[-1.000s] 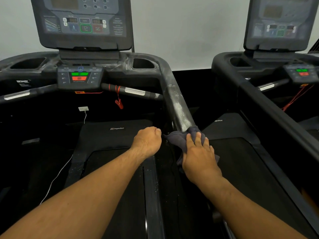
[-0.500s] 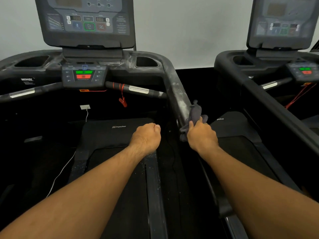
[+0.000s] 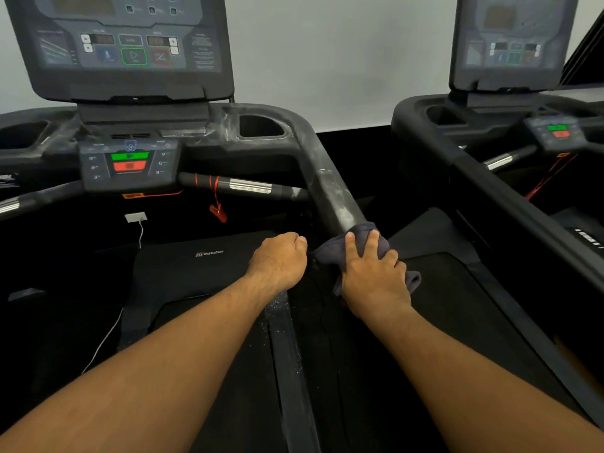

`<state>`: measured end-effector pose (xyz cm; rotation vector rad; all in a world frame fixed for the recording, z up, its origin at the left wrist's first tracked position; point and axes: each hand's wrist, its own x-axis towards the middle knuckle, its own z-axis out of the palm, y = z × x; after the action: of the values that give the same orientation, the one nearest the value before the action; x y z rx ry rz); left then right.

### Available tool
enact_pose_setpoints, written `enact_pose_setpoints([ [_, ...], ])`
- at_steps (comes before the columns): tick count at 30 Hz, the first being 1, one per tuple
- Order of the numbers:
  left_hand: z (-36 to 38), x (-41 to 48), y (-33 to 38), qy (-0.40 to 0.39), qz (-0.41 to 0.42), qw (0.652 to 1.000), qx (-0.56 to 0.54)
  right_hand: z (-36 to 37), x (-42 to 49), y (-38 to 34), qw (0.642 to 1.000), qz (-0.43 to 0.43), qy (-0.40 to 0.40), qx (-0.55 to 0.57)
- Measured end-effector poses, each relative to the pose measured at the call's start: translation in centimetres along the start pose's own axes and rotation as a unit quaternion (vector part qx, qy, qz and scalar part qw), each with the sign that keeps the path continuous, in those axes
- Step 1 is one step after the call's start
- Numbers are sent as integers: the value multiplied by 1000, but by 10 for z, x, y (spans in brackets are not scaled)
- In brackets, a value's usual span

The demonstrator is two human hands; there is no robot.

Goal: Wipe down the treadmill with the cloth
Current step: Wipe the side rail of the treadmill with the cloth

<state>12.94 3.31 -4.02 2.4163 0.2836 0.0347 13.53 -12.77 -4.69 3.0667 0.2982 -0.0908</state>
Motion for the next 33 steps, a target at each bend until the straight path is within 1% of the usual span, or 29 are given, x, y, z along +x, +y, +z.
enact_pose_setpoints([
  [3,4,12,2,-25,19,999,21,0,23,-5,999,37,1,22],
  [6,8,20,4,-39,41,998,27,-5,46,-7,992,80,14,101],
  [8,6,25,1,-41,52,997,26,-11,59,-6,976,127,23,173],
  [10,0,29,-5,-40,61,996,42,-18,68,-3,953,176,29,246],
  [11,-5,31,-9,-37,65,996,53,-20,70,-2,946,190,36,262],
  [13,-15,33,-16,-30,75,995,62,-23,67,-3,951,179,43,249],
  [16,-22,36,-20,-25,86,994,66,-14,44,-2,979,92,20,179],
  [19,-22,40,-18,-27,93,993,73,-2,19,4,998,-14,14,65],
  [21,-21,43,-17,-25,100,992,75,3,10,6,999,-44,-6,-8],
  [23,-19,47,-15,-22,106,991,78,1,13,4,998,-47,-18,-36],
  [26,-17,54,-11,-25,109,990,88,-4,31,-6,999,-29,-24,-33],
  [30,-16,74,-5,-23,98,991,91,-7,71,-24,998,51,-30,17],
  [33,-16,89,1,-12,91,992,86,-8,98,-29,991,105,-16,76],
])
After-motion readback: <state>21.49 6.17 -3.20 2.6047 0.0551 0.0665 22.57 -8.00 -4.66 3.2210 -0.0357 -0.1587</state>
